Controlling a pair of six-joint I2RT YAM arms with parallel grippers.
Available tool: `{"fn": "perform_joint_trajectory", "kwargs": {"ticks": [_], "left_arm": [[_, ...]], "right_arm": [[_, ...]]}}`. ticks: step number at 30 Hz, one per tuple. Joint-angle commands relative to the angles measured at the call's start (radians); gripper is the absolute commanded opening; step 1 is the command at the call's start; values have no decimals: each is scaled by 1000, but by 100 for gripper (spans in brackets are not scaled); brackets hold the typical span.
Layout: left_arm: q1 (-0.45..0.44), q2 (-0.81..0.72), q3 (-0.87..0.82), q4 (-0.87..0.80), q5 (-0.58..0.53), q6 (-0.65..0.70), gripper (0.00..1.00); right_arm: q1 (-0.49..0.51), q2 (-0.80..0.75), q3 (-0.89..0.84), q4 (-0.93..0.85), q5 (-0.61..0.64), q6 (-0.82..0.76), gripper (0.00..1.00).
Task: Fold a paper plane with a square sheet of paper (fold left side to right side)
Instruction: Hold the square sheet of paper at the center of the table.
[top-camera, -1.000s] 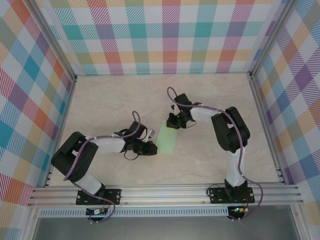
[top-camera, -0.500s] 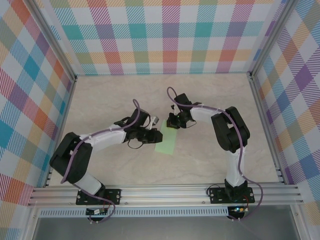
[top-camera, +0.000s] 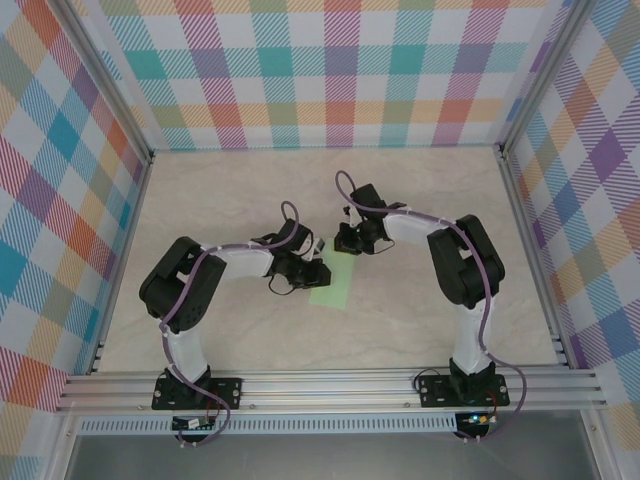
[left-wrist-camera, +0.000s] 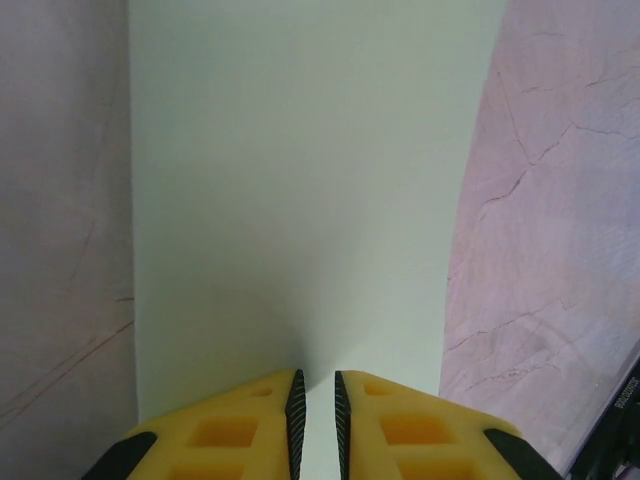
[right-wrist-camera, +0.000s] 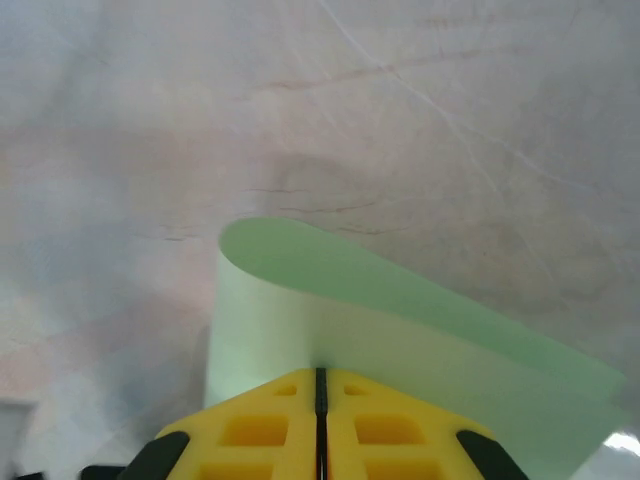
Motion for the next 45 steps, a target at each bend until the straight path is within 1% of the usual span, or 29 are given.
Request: {"fn": "perform_joint_trajectory", "kwargs": {"ticks": [1, 4, 7, 9, 12, 15, 18, 22, 28, 31, 35, 39, 45], "left_arm": [[7, -16, -44, -5, -13, -17, 19], [5, -21, -58, 9, -13, -28, 19], [4, -27, -60, 13, -15, -36, 18], [3, -30, -59, 13, -17, -39, 18], [-1, -26, -54, 14, -19, -43, 18], [-4, -24, -54, 17, -24, -49, 18], [-4, -25, -53, 19, -25, -55, 18], [-5, -33, -35, 15, -21, -59, 18], [-3, -37, 23, 19, -14, -71, 18], [-1, -13, 58, 31, -12, -87, 18], [5, 44, 108, 59, -17, -117, 18], [14, 100, 157, 58, -39, -123, 18], [28, 148, 178, 54, -70, -123, 18]], "right_arm": [[-7, -174, -50, -32, 41, -37, 9], [1, -279, -174, -17, 30, -18, 8], [39, -360, -326, 59, -14, 42, 7], [72, -376, -402, 140, -54, 101, 7], [133, -356, -455, 231, -45, 161, 6], [169, -297, -450, 257, -26, 184, 6], [180, -252, -439, 240, -10, 179, 6], [185, -214, -418, 160, 21, 151, 6], [187, -203, -435, 79, 75, 137, 6], [187, -196, -434, 46, 99, 123, 6], [187, -181, -424, 31, 101, 112, 6], [187, -177, -419, 18, 111, 105, 6], [187, -176, -411, -10, 121, 93, 6]]}}
